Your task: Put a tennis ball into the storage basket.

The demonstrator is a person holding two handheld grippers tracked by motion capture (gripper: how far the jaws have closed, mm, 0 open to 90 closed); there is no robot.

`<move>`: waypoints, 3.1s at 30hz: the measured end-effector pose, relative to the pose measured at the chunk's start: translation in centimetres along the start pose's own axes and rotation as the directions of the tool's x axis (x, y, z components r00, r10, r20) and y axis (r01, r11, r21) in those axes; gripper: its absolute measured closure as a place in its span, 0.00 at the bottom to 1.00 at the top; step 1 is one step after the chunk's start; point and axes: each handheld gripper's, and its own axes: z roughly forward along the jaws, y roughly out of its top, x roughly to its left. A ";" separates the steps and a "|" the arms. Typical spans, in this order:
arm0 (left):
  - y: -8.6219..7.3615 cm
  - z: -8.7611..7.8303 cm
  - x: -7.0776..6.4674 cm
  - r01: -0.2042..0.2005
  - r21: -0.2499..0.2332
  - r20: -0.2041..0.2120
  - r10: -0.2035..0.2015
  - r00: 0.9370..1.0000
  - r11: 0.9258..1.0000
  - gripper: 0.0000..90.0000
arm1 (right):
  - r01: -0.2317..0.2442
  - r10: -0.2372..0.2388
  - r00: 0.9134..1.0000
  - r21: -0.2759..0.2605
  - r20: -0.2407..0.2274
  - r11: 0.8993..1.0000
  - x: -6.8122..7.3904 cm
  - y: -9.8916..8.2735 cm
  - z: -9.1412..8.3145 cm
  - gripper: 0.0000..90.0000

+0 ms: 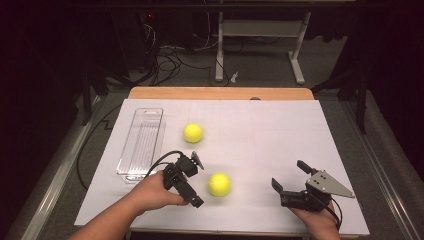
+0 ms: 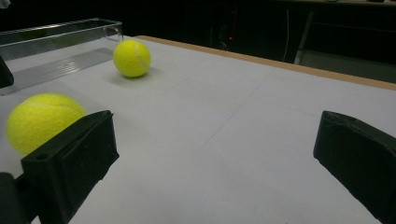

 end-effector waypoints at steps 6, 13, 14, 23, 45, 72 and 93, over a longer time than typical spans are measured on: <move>1.2 0.2 -0.6 -0.016 0.001 0.007 0.016 1.000 1.000 0.01 | 0.000 0.000 1.000 -0.002 0.000 1.000 0.0 0.0 0.0 0.00; 2.1 0.3 -0.9 -0.023 -0.004 0.012 0.023 1.000 1.000 0.01 | 0.001 -0.001 1.000 -0.002 -0.001 1.000 -0.1 0.0 0.0 0.00; 2.3 0.2 -0.9 -0.027 -0.005 0.014 0.027 1.000 1.000 0.01 | 0.001 -0.001 1.000 -0.002 -0.001 1.000 -0.1 0.0 0.0 0.00; 3.4 0.0 -0.8 -0.023 -0.026 0.023 0.023 0.999 0.999 0.01 | -0.001 0.001 1.000 -0.002 -0.001 1.000 -0.1 0.0 0.0 0.00; 5.8 1.2 -0.7 -0.006 -0.044 0.027 0.007 1.000 0.999 0.01 | 0.002 -0.002 1.000 -0.003 -0.003 1.000 -0.1 0.0 0.0 0.00; 6.8 3.2 -0.3 -0.007 -0.012 -0.014 0.007 1.000 1.000 0.05 | 0.000 0.000 1.000 -0.004 -0.002 1.000 -0.2 0.0 -0.1 0.00; 6.6 3.1 -0.4 -0.021 -0.013 0.020 0.021 1.000 1.000 0.29 | 0.004 -0.004 1.000 -0.003 -0.002 1.000 -0.1 0.0 -0.1 0.00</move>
